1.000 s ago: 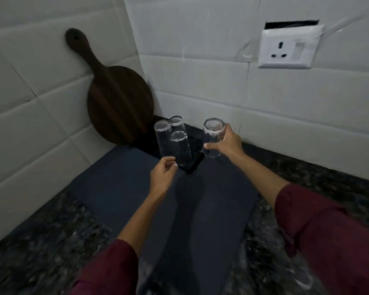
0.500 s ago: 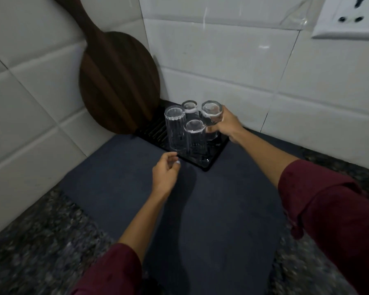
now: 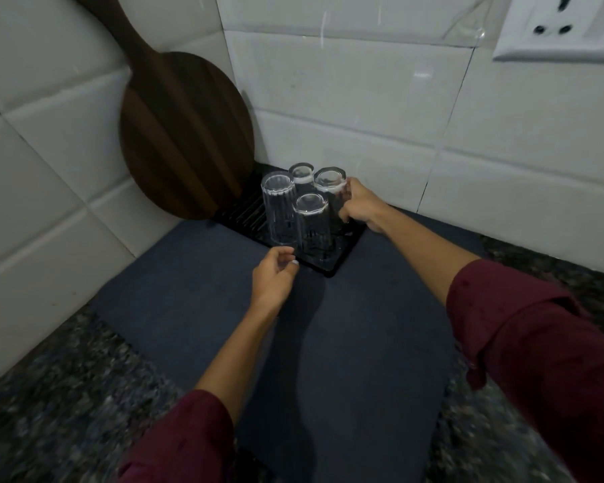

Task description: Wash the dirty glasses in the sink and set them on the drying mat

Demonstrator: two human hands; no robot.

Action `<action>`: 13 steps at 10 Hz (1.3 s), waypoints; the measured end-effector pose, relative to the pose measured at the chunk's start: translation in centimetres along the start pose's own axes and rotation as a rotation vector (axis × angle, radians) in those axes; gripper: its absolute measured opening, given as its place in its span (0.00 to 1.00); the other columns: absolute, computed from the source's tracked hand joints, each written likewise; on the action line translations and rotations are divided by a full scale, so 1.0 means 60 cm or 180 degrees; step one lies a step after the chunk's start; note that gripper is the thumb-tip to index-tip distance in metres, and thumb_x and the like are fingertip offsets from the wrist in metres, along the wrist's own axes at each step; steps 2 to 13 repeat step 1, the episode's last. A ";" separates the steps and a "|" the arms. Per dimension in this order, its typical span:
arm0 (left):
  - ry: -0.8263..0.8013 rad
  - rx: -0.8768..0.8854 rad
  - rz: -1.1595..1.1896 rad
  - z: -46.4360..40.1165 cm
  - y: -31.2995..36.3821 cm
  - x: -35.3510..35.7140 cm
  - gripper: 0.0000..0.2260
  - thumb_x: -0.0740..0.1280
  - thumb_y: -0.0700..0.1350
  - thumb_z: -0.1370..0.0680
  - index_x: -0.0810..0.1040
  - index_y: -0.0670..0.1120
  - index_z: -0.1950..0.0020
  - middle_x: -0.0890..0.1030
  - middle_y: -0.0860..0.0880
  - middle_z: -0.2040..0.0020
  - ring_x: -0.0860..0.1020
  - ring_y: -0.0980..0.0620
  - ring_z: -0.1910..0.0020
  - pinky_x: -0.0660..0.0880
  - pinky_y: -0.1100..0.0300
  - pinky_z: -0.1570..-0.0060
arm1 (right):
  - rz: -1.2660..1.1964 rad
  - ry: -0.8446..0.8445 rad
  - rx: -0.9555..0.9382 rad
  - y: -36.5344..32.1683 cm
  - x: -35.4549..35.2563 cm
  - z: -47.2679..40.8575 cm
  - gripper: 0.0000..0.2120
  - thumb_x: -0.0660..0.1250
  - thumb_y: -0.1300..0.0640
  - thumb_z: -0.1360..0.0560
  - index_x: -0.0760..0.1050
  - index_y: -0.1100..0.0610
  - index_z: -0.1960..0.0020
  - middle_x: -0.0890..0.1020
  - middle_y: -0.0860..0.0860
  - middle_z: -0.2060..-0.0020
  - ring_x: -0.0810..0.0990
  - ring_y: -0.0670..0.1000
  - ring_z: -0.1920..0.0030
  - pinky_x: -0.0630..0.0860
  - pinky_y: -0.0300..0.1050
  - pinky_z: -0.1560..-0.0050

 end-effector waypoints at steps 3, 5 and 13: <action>-0.0026 -0.0005 0.0015 0.011 0.012 0.008 0.07 0.65 0.39 0.22 0.76 0.47 0.45 0.79 0.49 0.49 0.79 0.47 0.46 0.77 0.47 0.44 | -0.0310 0.0359 -0.0047 0.007 -0.022 0.027 0.39 0.61 0.77 0.33 0.55 0.59 0.26 0.68 0.54 0.30 0.67 0.53 0.31 0.73 0.43 0.44; -0.0026 -0.0005 0.0015 0.011 0.012 0.008 0.07 0.65 0.39 0.22 0.76 0.47 0.45 0.79 0.49 0.49 0.79 0.47 0.46 0.77 0.47 0.44 | -0.0310 0.0359 -0.0047 0.007 -0.022 0.027 0.39 0.61 0.77 0.33 0.55 0.59 0.26 0.68 0.54 0.30 0.67 0.53 0.31 0.73 0.43 0.44; -0.0026 -0.0005 0.0015 0.011 0.012 0.008 0.07 0.65 0.39 0.22 0.76 0.47 0.45 0.79 0.49 0.49 0.79 0.47 0.46 0.77 0.47 0.44 | -0.0310 0.0359 -0.0047 0.007 -0.022 0.027 0.39 0.61 0.77 0.33 0.55 0.59 0.26 0.68 0.54 0.30 0.67 0.53 0.31 0.73 0.43 0.44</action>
Point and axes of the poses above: each hand's wrist, its own z-axis away from the middle knuckle, its own x-axis out of the palm, y = z × x, the point moved 6 cm from there along -z, towards the middle knuckle
